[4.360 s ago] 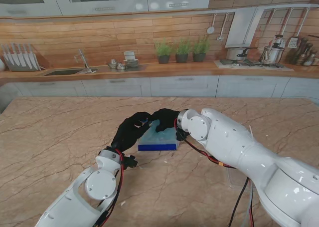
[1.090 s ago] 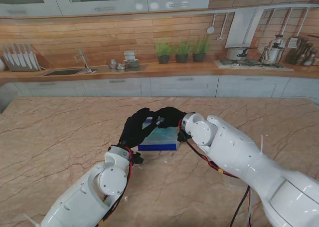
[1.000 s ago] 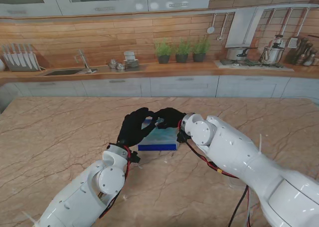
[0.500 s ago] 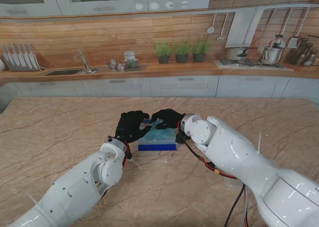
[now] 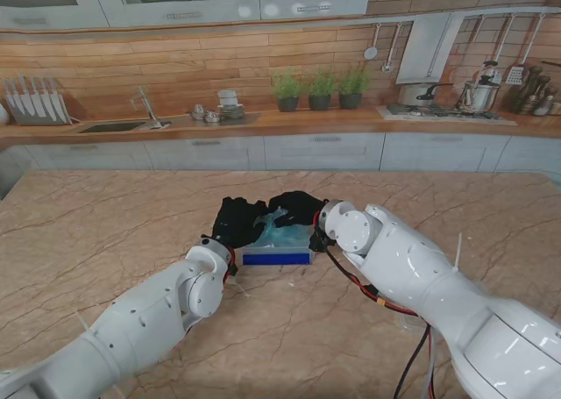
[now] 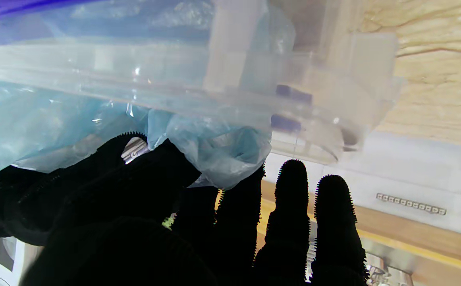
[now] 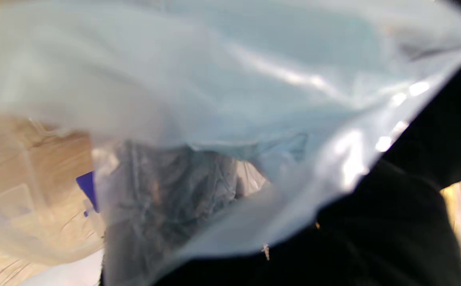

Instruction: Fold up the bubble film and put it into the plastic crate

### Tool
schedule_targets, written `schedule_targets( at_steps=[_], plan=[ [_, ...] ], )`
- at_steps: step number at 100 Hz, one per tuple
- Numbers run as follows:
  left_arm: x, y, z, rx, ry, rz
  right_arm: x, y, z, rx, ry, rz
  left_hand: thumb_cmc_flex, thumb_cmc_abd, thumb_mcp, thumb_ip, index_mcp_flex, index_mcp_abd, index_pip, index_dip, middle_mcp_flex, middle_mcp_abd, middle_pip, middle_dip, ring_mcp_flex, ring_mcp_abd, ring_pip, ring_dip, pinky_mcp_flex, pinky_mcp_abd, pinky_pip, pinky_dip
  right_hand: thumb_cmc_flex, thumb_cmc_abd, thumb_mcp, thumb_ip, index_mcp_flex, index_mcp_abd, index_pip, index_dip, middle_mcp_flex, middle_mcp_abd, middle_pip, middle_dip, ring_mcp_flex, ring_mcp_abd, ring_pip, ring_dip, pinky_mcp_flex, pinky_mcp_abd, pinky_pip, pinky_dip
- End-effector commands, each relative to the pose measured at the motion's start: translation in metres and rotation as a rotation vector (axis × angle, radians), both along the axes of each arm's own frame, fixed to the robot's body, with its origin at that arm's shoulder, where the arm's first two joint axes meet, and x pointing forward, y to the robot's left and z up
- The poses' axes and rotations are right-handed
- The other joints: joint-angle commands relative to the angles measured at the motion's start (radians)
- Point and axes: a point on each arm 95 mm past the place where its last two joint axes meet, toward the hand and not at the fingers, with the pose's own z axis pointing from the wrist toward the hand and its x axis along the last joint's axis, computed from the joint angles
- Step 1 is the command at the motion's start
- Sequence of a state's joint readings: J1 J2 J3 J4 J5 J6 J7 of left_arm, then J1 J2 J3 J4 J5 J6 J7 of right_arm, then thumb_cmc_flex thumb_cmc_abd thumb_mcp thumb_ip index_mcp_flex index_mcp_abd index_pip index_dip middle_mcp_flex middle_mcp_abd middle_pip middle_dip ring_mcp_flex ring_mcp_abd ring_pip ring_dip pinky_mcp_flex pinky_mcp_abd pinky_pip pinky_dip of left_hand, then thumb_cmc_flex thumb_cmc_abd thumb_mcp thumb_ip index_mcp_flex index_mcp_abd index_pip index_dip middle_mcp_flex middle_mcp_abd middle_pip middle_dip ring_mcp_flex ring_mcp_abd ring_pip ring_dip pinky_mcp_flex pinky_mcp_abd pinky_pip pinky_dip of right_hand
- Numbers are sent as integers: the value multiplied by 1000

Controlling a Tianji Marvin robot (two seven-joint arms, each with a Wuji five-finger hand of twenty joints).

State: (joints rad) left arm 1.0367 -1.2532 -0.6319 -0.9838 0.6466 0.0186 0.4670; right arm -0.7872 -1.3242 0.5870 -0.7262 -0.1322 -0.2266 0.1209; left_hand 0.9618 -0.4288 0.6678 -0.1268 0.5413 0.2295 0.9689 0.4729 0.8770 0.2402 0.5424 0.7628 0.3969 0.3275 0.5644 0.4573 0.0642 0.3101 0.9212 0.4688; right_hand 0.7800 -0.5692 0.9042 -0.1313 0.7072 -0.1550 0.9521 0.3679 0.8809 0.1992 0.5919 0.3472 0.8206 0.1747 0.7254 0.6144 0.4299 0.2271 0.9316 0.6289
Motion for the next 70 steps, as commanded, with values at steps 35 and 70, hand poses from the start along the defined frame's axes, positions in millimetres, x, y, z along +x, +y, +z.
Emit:
schedule_targets(
  at_steps=[35, 70],
  plan=[
    [2, -10, 4, 17, 26, -33, -6, -13, 32, 22, -172, -29, 26, -75, 157, -9, 62, -116, 109, 16, 65, 8, 50, 88, 26, -8, 20, 25, 0, 29, 28, 19, -222, -77, -44, 70, -283, 18, -272, 136, -307, -30, -44, -36, -223, -37, -105, -34, -147, -2, -112, 47],
    [4, -16, 7, 36, 81, 9, -25, -27, 54, 60, -366, -22, 29, -67, 190, -62, 121, -56, 58, -16, 95, 56, 94, 122, 38, 21, 48, 40, 4, 39, 57, 36, -216, -73, -27, 71, -206, 43, -240, 145, -302, 2, 4, -22, -194, -24, -99, -47, -83, -20, -95, 86]
  ],
)
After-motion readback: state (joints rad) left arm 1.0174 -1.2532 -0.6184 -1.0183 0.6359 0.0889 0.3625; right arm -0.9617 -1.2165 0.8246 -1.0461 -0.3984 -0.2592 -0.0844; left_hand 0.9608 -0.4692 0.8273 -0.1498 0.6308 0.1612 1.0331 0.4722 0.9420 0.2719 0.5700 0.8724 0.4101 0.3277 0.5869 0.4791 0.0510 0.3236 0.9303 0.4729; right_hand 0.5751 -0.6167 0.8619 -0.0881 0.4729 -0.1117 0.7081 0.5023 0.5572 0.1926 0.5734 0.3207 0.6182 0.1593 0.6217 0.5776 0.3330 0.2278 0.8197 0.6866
